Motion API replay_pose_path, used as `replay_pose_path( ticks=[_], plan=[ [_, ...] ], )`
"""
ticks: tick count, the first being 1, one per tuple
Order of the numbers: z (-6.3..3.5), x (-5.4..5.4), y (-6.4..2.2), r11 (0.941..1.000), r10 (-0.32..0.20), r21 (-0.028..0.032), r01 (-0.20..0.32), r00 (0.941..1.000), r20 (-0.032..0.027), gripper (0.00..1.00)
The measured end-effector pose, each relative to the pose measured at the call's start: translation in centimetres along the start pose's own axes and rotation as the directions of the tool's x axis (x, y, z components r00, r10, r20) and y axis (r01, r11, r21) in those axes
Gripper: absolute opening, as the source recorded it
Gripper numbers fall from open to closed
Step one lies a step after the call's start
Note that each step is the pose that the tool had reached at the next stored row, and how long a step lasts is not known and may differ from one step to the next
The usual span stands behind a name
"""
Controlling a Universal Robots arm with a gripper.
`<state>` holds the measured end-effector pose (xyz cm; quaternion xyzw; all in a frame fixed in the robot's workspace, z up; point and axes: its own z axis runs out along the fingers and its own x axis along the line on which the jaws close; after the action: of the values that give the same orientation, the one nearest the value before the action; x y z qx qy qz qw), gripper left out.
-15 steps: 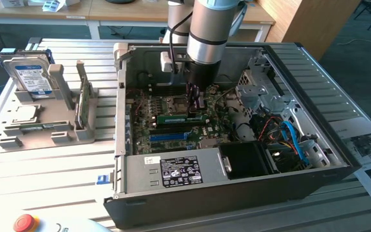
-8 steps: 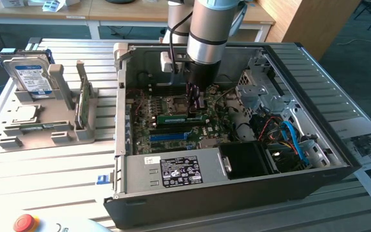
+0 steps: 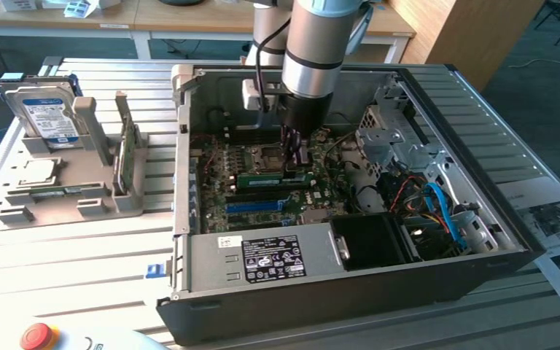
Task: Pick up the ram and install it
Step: 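Insert the ram into the slot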
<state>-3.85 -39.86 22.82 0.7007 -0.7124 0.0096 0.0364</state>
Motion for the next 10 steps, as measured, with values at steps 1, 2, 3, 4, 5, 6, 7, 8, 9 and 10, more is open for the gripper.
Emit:
replay_pose_path(
  ticks=[1,2,3,4,5,6,7,8,9,10],
  plan=[
    [0.02,0.0,0.0,1.0,0.0,0.0,0.0,1.0,-0.0001,0.11],
    [0.03,0.0,0.0,1.0,0.0,0.0,0.0,1.0,-0.0002,0.11],
    [0.05,-0.01,0.0,1.0,0.0,-0.0001,0.0,1.0,0.0,0.11],
    [0.07,-0.01,0.0,1.0,0.0,0.0,0.0,1.0,0.0,0.11],
    [0.09,-0.01,0.0,1.0,0.0,0.0,0.0,1.0,0.0,0.11],
    [0.12,-0.01,0.0,1.0,0.0,0.0001,0.0,1.0,0.0,0.11],
    [0.15,-0.01,0.0,1.0,0.0,0.0,0.0,1.0,0.0,0.11],
    [0.17,-0.01,0.0,1.0,0.0,0.0,0.0,1.0,0.0,0.11],
    [0.2,-0.02,0.0,1.0,0.0,0.0,0.0,1.0,0.0,0.11],
    [0.23,-0.02,0.0,1.0,0.0,0.0,0.0,1.0,0.0,0.11]
  ],
)
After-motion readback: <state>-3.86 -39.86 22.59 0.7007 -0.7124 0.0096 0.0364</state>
